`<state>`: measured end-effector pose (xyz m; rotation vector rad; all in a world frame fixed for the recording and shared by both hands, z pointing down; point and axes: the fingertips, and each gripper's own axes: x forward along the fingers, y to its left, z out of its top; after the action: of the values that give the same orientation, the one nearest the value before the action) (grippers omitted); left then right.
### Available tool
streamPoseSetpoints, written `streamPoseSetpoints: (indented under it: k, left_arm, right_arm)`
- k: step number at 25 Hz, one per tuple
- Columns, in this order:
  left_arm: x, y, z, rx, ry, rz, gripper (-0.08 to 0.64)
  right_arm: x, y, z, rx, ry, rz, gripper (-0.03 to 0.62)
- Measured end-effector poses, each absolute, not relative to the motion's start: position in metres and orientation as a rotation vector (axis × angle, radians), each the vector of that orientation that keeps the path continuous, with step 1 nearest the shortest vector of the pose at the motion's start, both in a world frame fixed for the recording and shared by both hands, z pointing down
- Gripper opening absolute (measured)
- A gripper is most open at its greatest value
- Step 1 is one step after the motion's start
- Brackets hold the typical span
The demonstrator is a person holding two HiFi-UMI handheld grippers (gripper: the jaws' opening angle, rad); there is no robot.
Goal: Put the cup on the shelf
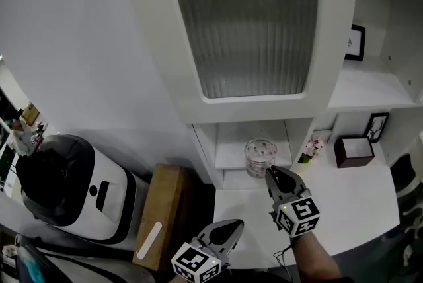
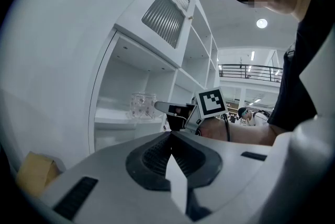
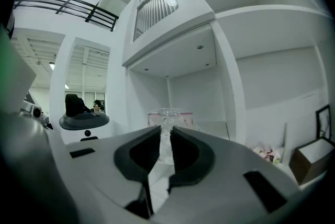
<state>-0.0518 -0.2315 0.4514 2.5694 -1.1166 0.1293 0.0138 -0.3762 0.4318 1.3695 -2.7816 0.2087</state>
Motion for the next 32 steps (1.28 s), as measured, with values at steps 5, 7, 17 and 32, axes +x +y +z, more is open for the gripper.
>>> streamPoseSetpoints:
  k: [5, 7, 17, 32]
  left_arm:
    - [-0.058, -0.239, 0.453, 2.574, -1.086, 0.135, 0.005]
    - [-0.061, -0.243, 0.454, 2.578, -1.073, 0.134, 0.005]
    - [-0.07, -0.258, 0.46, 2.593, -1.011, 0.151, 0.005]
    - [-0.084, -0.273, 0.468, 2.586, -0.975, 0.174, 0.005]
  right_arm:
    - [0.009, -0.387, 0.432, 1.407, -2.765, 0.214, 0.028]
    - [0.007, -0.391, 0.433, 1.42, -2.76, 0.216, 0.028]
    - [0.001, -0.409, 0.436, 1.485, -2.729, 0.206, 0.028]
    - [-0.008, -0.436, 0.444, 1.509, -2.669, 0.171, 0.029]
